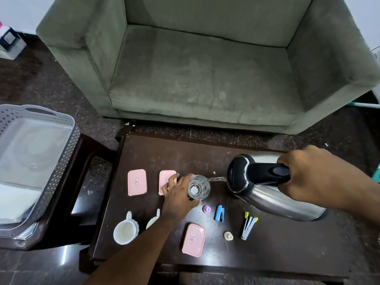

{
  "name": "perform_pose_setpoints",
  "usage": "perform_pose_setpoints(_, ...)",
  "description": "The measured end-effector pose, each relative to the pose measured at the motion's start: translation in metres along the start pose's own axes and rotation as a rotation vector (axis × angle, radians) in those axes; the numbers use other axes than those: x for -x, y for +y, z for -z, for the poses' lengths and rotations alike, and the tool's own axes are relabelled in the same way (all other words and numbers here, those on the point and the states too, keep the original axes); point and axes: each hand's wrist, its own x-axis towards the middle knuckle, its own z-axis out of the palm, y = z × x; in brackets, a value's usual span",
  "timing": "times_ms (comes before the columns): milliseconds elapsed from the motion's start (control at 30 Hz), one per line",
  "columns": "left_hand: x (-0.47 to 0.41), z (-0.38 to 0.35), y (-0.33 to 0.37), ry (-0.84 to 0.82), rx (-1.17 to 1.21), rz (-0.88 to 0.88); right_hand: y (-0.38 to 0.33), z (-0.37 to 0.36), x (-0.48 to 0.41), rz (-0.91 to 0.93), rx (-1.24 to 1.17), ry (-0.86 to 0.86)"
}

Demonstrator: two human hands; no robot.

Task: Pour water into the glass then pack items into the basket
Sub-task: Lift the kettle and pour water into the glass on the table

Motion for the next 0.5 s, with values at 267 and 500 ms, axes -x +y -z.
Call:
perform_pose_setpoints(267,-0.003,0.003,0.001,-0.018,0.002,-0.007,0.013,0.021,0.011,0.027,0.065,0.038)
perform_pose_setpoints(500,-0.006,0.002,0.002,-0.025,-0.013,-0.009,0.016,0.028,0.018,-0.008,0.113,0.075)
